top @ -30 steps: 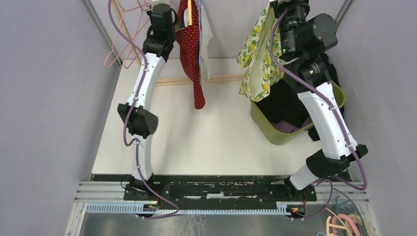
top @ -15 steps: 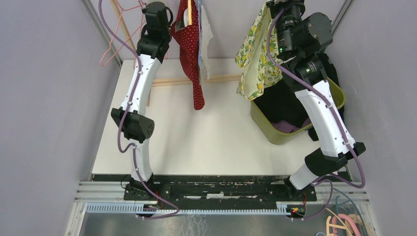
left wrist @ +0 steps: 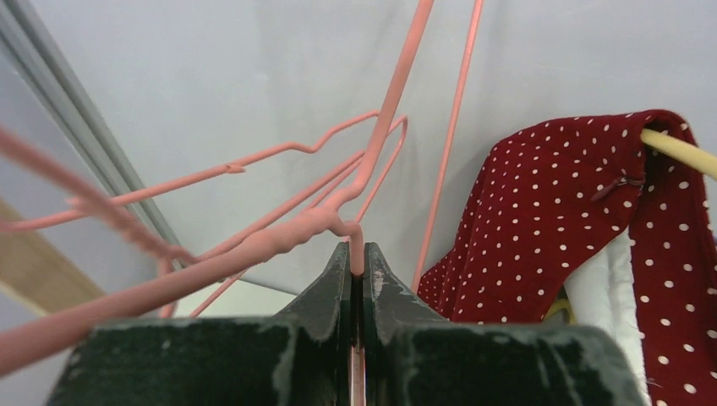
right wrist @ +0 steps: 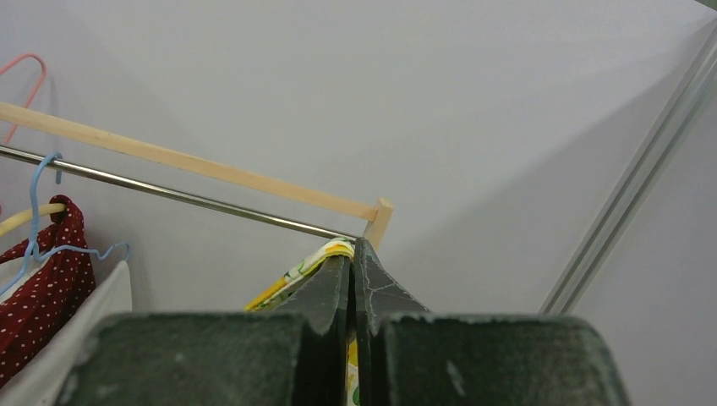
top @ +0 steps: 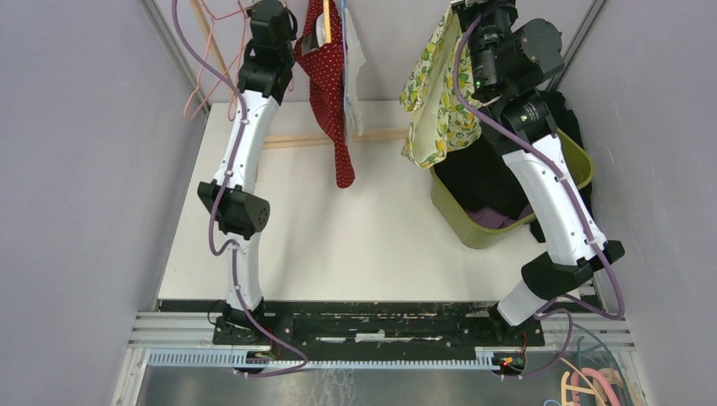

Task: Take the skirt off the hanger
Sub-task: Place the skirt in the bin.

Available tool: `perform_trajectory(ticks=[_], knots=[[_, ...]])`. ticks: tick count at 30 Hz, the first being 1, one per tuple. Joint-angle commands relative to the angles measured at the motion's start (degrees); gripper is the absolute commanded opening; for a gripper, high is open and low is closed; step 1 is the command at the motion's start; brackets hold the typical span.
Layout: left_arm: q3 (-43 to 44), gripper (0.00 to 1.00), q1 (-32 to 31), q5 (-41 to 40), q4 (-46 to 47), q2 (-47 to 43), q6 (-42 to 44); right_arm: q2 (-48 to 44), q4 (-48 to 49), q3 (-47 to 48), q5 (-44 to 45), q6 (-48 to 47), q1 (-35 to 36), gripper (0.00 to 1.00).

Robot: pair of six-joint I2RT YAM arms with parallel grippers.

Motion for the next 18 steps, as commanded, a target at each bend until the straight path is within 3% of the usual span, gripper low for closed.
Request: perform_trajectory(ticks=[1,18], knots=[[3.8,0.03,0.9,4.0,3.6,3.0,-2.2,-1.7,3.9,2.9,-0.7,-1.1,-0.5,0.01],[2.7,0.03,3.4,10.2,0.5,3.2,-5.2,-0.8,4.2,2.7,-0.7,-0.5,-0.6,0.01]])
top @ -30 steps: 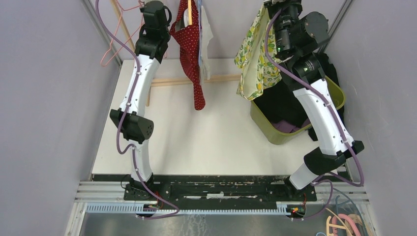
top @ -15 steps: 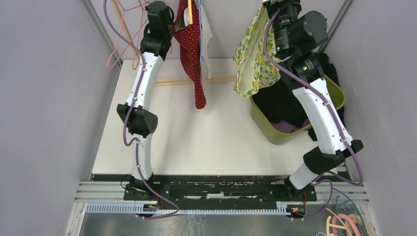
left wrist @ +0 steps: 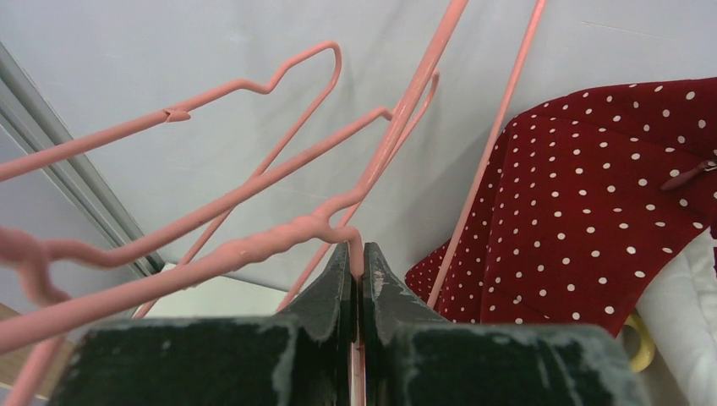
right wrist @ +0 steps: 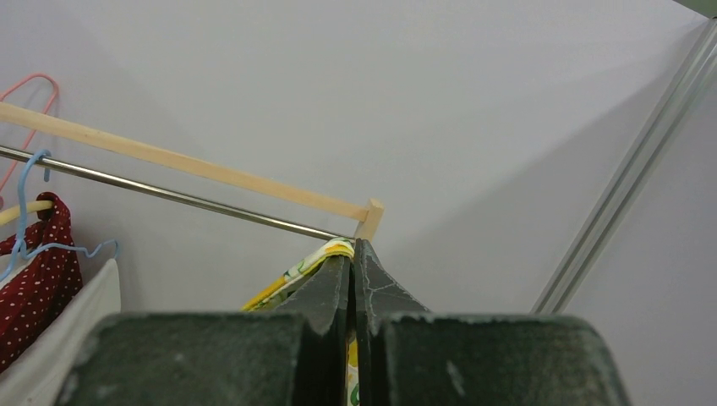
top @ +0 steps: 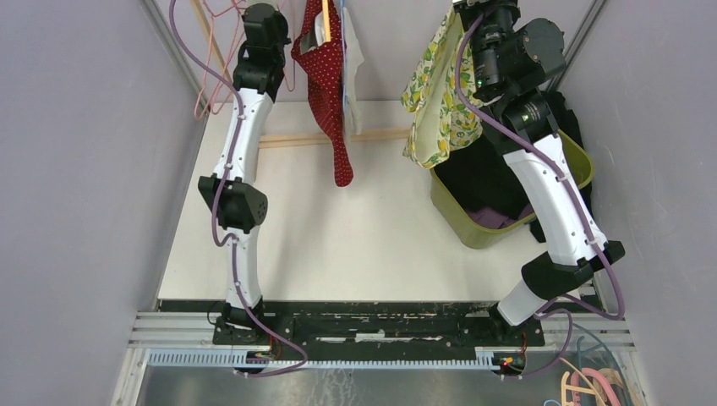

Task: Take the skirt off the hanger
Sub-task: Place the skirt in the bin.

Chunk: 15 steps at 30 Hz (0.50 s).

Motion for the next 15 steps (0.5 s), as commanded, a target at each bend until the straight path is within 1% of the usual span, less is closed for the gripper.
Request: perform_trajectory(ticks=[1,4,7,10,12,15], knots=[[0.6,0.03,-0.6,1.9,0.4,-2.8,-1.3,-1.0,4.1,2.0,-0.7,0.3,-0.3,0.01],[-2.1,0.03,-1.0,1.9,-0.9,-5.9,-0.2,-1.9,4.4,-0.2,0.2,0.1,-0.2,0.01],[-5.7,0.03,-1.3,1.2,-2.3,-9.1,1.2,-3.4,4.7,-4.4,2.1,-0.4,-0.2,0.01],[-8.3,0.03,-1.3,0.5,-3.2,-11.9,2.4,-4.8,5.2,-7.6,4.7,-2.5,-0.4,0.01],[-10.2,0.03,-1.4,0.3,-3.7,-13.7,2.9,-4.9,5.4,-8.2,6.7,-3.6,-1.3,0.00],[-12.8,0.03,-1.5,0.1,-4.2,-16.8,3.2,-4.5,5.9,-8.6,8.2,-2.4,-4.2,0.01]])
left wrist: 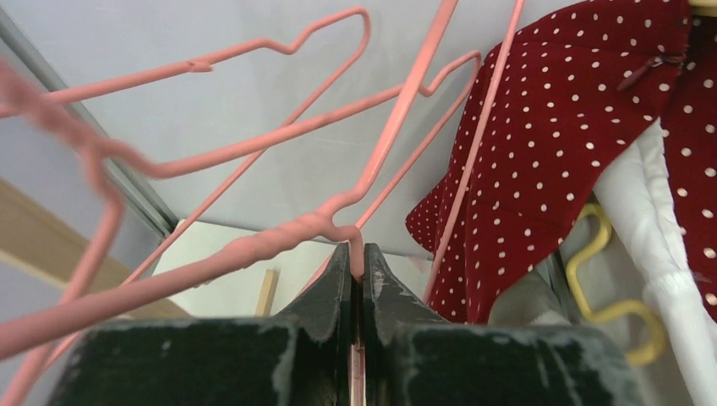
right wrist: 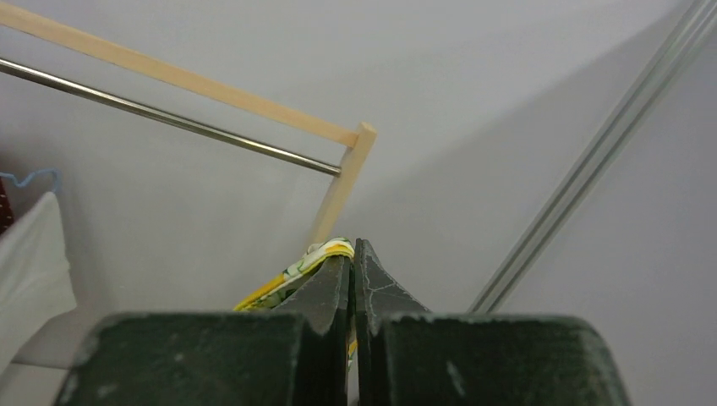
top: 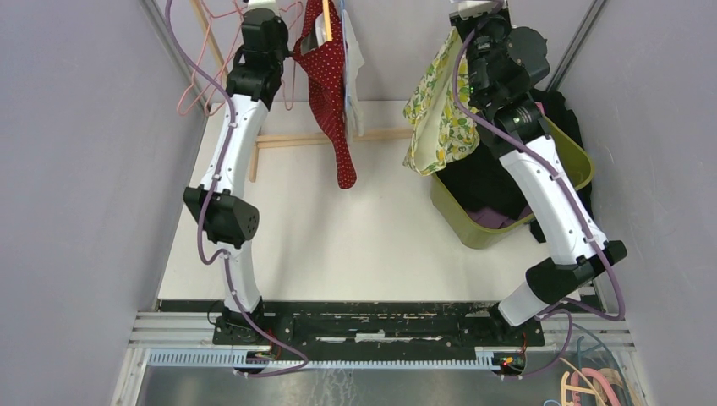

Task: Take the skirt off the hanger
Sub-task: Place the skirt in the bin.

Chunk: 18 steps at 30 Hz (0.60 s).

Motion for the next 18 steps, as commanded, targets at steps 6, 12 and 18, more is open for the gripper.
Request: perform_trajectory(ticks=[6,12,18], knots=[[-7.4,0.03,-1.0,-1.2,0.6,-12.5,4.7,1.2,4.2,2.6,5.8,4.2,-12.4,0.00],[-10.8,0.03,-1.1,-2.4,0.6,-15.4,6.3,-0.6,4.1,0.5,6.5,5.8,-18.3,0.01],[-10.1,0.03,-1.2,-1.9,0.4,-15.2,5.8,-9.8,4.1,-12.1,6.8,5.3,-20.3,0.01]])
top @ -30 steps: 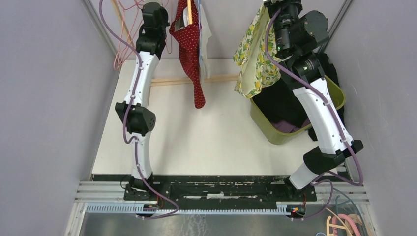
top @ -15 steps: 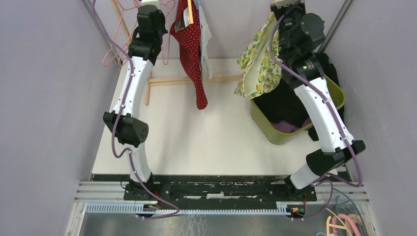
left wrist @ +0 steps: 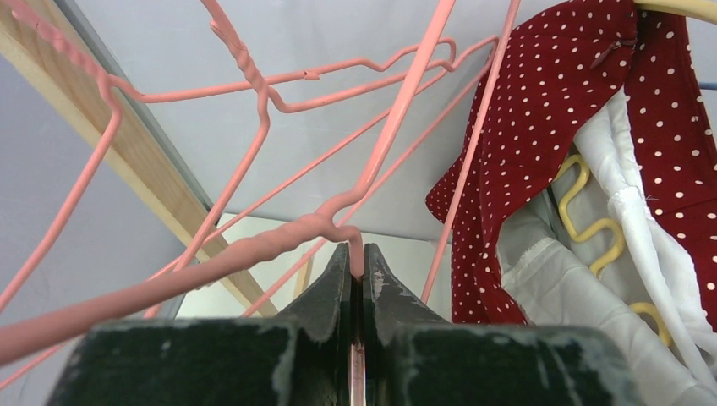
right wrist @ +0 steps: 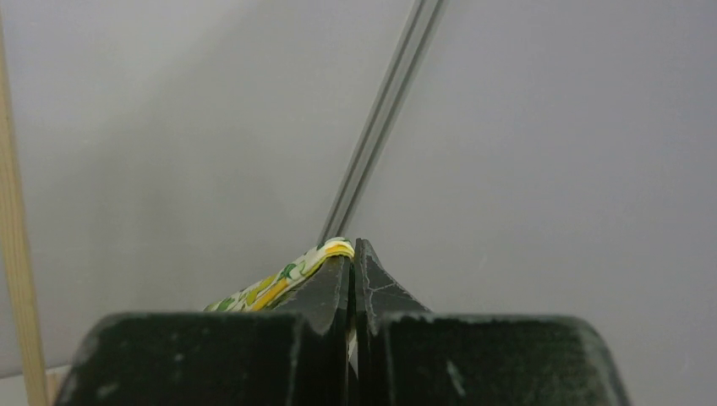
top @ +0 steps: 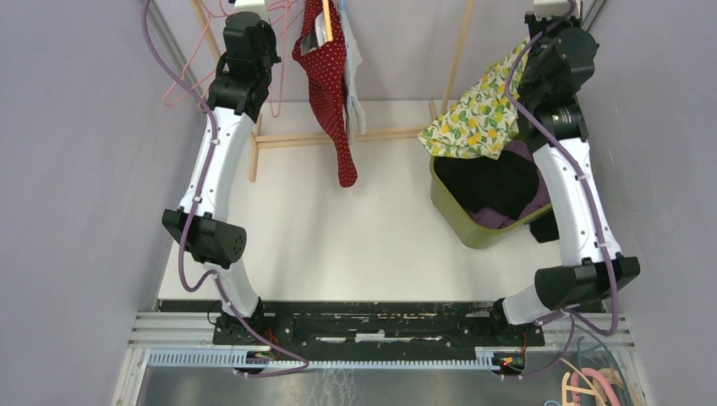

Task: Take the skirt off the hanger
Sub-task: Place the skirt in the bin.

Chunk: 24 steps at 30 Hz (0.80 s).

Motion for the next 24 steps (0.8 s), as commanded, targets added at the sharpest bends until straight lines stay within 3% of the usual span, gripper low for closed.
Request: perform_trajectory(ticks=[1,8,17,24], knots=[[1.0,0.03,-0.5,-0.7,1.6,-1.6,2.2,-9.6,3.6,-8.6,1.4,0.3,-1.3,0.01],[0.2,0.03,-0.5,-0.9,1.3,-1.2,2.8,-20.7,2.5,-26.4,2.7,-0.6,-7.0,0.01],[0.0,0.03,-0.6,1.5,0.8,-0.1,2.2,-27.8,5.3,-31.1,6.9,-6.5,-11.5,0.01],[1.0,0.03,-0.6,2.1,0.5,0.8,1.7,-31.9,-3.7,-35.4,5.8,4.2,-11.7,0.00]])
